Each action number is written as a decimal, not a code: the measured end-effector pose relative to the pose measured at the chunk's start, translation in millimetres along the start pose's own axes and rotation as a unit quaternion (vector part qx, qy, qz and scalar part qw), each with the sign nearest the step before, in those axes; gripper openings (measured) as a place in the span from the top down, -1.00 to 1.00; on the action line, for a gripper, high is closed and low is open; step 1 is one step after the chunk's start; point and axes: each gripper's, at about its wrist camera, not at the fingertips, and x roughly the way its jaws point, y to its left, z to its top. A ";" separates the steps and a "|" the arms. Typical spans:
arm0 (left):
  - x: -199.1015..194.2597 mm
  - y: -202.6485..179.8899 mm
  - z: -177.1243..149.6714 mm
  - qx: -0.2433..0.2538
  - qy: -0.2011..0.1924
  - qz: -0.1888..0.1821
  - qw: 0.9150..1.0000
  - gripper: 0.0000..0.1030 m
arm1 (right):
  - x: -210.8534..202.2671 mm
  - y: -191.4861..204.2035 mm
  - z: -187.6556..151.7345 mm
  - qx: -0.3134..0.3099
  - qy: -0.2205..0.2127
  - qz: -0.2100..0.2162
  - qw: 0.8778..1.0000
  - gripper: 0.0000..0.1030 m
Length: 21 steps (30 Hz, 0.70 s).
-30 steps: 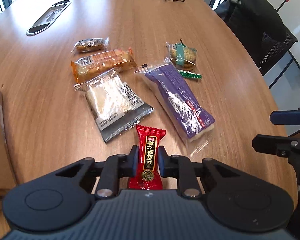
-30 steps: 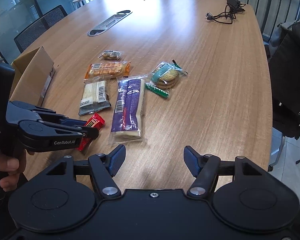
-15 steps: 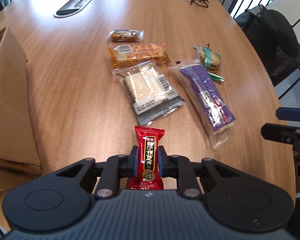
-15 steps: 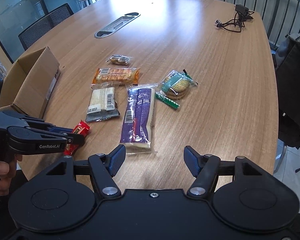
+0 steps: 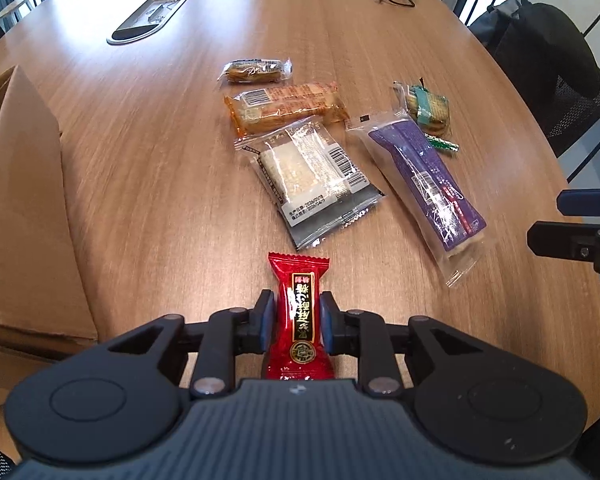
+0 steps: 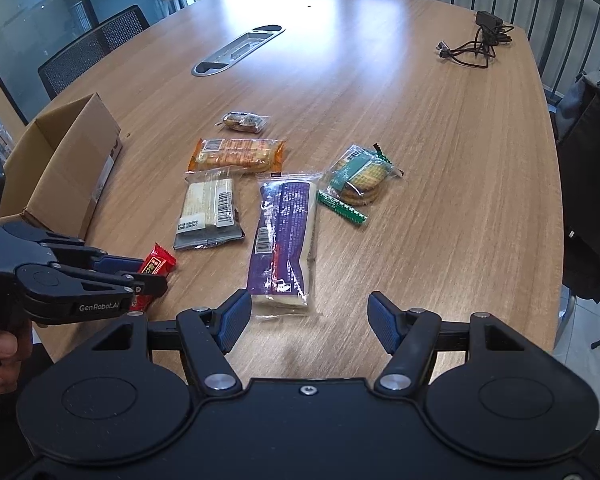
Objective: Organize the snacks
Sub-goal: 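Grasp the red bar with the left gripper while the right gripper grasps the purple long pack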
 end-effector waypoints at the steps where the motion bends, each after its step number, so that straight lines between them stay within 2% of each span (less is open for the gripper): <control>1: -0.4 2.6 0.1 -0.005 0.000 -0.002 1.000 0.63 | 1.4 0.9 -0.4 0.000 0.000 0.000 1.000 -0.24; 16: -26.0 29.1 7.5 -0.071 -0.031 -0.012 0.997 0.64 | 38.0 24.1 9.0 0.015 0.007 0.028 0.999 -0.39; 21: -31.2 34.1 8.5 -0.083 -0.039 -0.014 0.996 0.64 | 56.5 36.1 8.7 0.005 0.018 0.020 1.000 -0.40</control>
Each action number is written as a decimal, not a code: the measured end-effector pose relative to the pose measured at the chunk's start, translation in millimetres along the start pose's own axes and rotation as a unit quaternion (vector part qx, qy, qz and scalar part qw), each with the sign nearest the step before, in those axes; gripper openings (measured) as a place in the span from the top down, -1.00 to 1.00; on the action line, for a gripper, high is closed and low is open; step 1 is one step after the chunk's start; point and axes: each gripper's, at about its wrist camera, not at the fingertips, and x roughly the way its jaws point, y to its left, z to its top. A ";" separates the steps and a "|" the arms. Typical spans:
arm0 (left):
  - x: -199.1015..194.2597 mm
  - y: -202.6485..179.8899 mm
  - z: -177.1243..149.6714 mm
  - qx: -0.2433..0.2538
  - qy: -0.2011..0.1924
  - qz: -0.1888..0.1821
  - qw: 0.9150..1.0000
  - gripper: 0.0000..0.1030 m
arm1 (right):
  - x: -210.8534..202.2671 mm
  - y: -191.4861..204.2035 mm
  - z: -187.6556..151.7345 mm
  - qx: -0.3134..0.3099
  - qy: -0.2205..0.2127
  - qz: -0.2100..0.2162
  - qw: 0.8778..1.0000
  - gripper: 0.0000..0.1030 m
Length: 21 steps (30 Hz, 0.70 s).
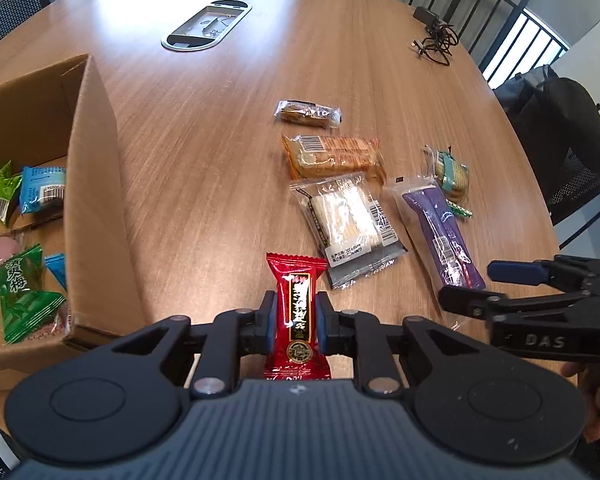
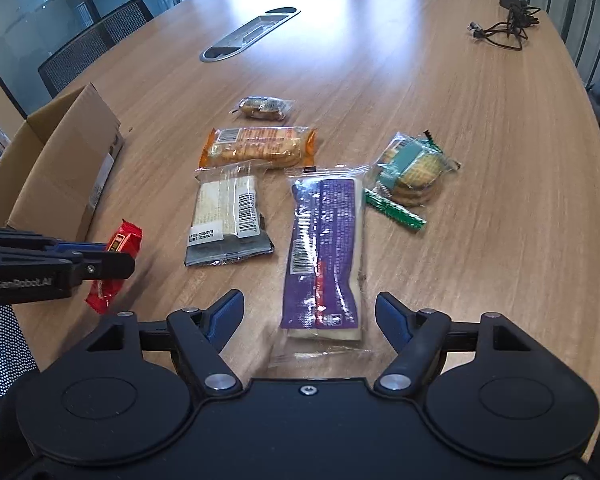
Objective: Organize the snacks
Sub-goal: 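Grasp the red bar with the left gripper while the right gripper grasps the purple long pack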
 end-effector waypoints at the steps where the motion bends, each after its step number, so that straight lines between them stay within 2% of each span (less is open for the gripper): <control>1: -1.2 0.9 -0.3 -0.001 -0.002 -0.001 1.000 0.64 | 3.9 1.3 0.6 -0.004 0.003 -0.004 1.000 -0.40; 7: -5.4 1.3 -1.7 -0.002 -0.007 -0.008 1.000 0.64 | 21.9 4.9 -1.7 -0.025 0.013 -0.039 0.999 -0.41; 10: -6.3 1.2 -1.5 -0.002 -0.008 -0.010 1.000 0.64 | 22.4 7.2 -3.0 -0.047 0.010 -0.052 0.997 -0.35; 11: -6.3 0.8 -1.5 -0.001 -0.009 -0.011 1.000 0.64 | 21.4 6.7 -2.5 -0.049 0.011 -0.054 0.997 -0.25; 12: -6.2 0.6 -1.6 -0.001 -0.009 -0.011 1.000 0.64 | 19.5 5.9 -1.4 -0.051 0.010 -0.054 0.997 0.05; 13: -6.1 0.5 -1.9 -0.001 -0.009 -0.010 1.000 0.64 | 17.8 6.0 0.2 -0.056 0.012 -0.055 0.997 0.22; 17: -5.2 0.2 -2.7 -0.002 -0.008 -0.009 1.000 0.64 | 10.7 5.7 -0.7 -0.071 0.038 -0.050 0.996 0.34; 21: -5.1 -1.1 -2.5 0.000 -0.008 -0.010 1.000 0.64 | -2.4 4.2 -8.5 -0.076 0.043 -0.044 0.995 0.36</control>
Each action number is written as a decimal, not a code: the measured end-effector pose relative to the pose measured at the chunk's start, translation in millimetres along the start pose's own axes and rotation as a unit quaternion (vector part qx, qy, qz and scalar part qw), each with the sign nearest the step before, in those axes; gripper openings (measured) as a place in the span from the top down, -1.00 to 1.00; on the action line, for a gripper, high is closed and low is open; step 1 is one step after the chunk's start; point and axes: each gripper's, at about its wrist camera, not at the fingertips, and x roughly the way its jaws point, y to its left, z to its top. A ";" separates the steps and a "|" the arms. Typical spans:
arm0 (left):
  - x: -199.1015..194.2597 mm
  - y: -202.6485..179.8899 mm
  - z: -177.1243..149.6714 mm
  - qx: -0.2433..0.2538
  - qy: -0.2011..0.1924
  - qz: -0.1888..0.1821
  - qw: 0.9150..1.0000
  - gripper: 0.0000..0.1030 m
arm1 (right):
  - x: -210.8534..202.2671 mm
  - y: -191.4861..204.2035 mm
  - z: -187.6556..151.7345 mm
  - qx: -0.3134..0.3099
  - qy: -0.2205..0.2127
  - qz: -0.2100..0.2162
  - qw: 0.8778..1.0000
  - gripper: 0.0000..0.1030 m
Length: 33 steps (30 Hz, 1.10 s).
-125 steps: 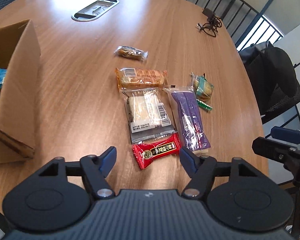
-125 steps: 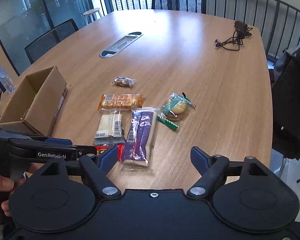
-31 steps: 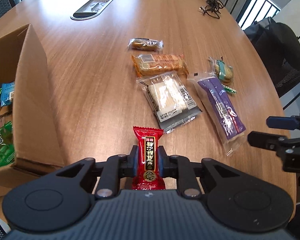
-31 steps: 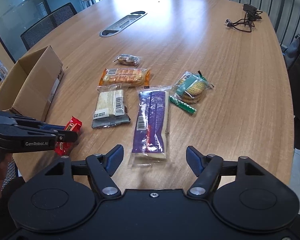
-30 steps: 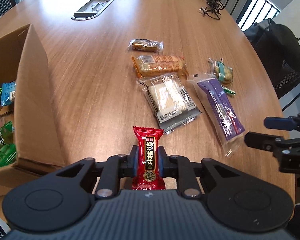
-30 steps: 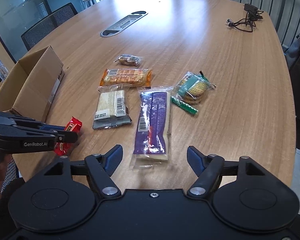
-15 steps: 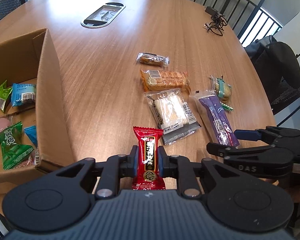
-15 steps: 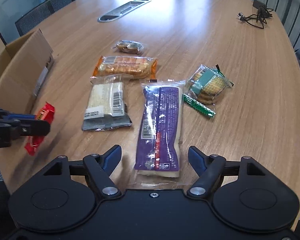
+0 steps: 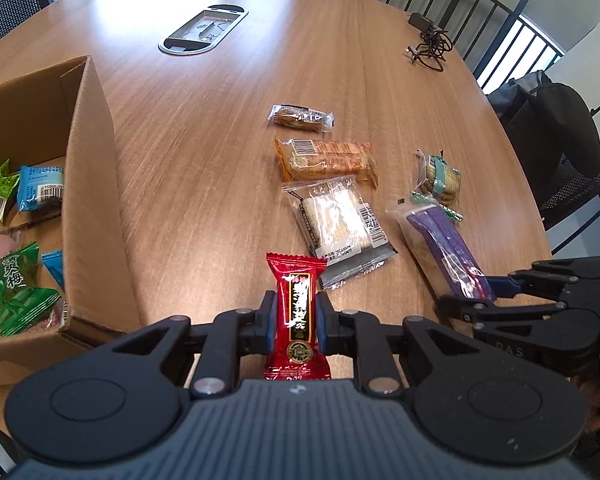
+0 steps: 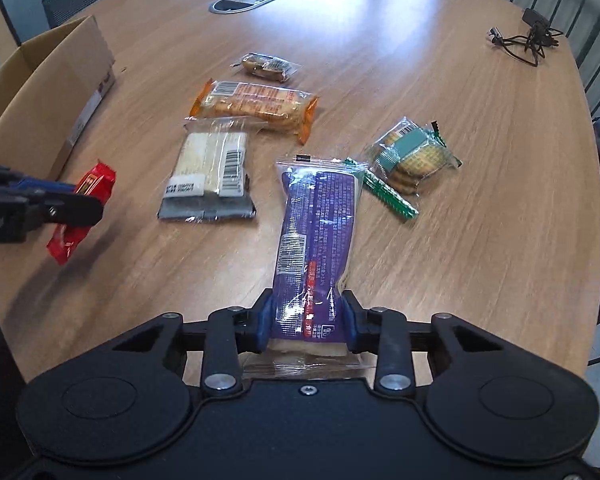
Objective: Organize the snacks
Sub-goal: 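Grasp the red bar with the left gripper while the right gripper grasps the purple long pack, then carry the red bar and purple pack toward the cardboard box with both grippers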
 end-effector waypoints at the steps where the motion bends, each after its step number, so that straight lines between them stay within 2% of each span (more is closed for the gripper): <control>1: -0.1 -0.3 0.4 0.000 0.000 0.000 1.000 0.64 | -3.0 -0.5 -1.4 0.001 0.000 0.001 1.000 0.36; 17: -22.8 -17.1 1.0 0.010 -0.021 -0.004 1.000 0.64 | -56.9 -0.4 -9.5 0.000 -0.030 0.004 1.000 0.38; 33: -51.5 -18.9 1.2 0.013 -0.044 -0.003 0.999 0.64 | -87.2 16.3 -4.1 -0.008 -0.062 0.016 0.998 0.38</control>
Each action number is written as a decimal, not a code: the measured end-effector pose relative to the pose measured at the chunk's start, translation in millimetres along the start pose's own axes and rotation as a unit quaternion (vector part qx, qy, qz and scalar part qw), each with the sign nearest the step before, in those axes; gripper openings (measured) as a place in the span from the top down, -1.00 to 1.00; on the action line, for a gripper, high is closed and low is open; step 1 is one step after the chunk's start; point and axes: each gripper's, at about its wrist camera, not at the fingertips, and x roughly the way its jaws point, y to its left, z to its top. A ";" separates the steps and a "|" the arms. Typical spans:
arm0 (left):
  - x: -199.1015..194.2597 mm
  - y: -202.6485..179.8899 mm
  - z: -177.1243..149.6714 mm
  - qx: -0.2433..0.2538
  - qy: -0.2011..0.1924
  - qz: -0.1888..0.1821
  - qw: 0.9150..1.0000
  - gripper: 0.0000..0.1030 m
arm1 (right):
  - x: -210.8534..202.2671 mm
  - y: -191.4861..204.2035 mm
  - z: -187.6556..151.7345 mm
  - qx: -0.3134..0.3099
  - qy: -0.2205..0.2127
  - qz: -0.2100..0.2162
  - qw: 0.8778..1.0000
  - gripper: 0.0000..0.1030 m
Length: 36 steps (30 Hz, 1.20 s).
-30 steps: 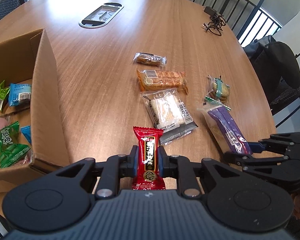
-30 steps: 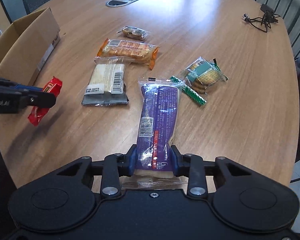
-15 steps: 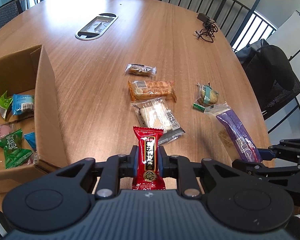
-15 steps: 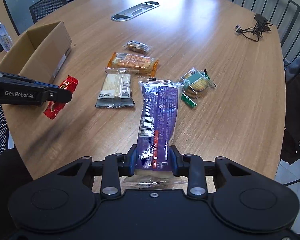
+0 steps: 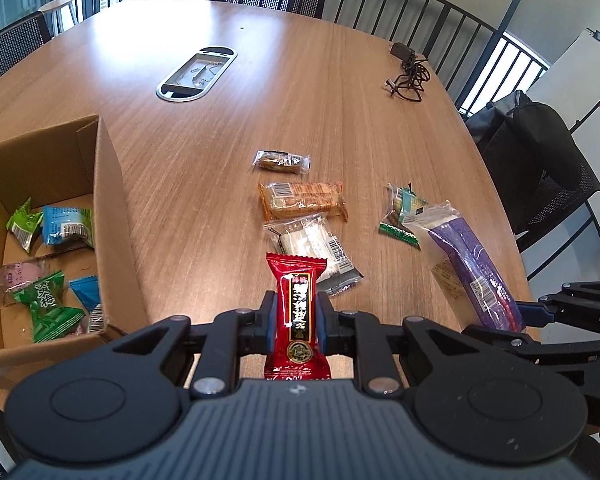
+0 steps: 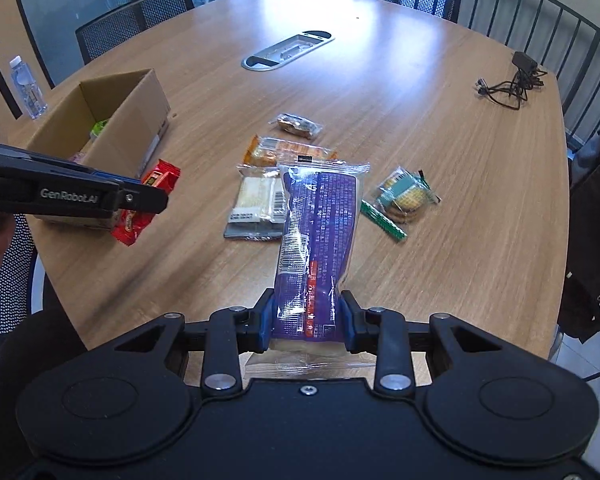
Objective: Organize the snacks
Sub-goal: 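Carry the red bar and purple pack toward the cardboard box with both grippers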
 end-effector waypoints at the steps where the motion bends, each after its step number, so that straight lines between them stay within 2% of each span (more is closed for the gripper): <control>1: -1.7 0.1 -0.1 0.000 -0.001 0.000 1.000 0.64 | -1.2 1.6 1.5 -0.002 -0.001 0.001 1.000 0.38; 14: -36.6 17.2 19.1 -0.010 -0.038 0.004 0.999 0.64 | -16.8 25.7 37.8 -0.018 -0.037 0.018 0.999 0.38; 23: -55.7 64.6 31.6 -0.035 -0.061 0.029 0.997 0.64 | -23.6 55.8 56.3 -0.042 -0.047 0.029 0.998 0.39; 36: -53.4 133.9 24.8 -0.088 -0.055 0.056 0.993 0.64 | -22.6 102.6 96.3 -0.070 -0.070 0.040 0.994 0.39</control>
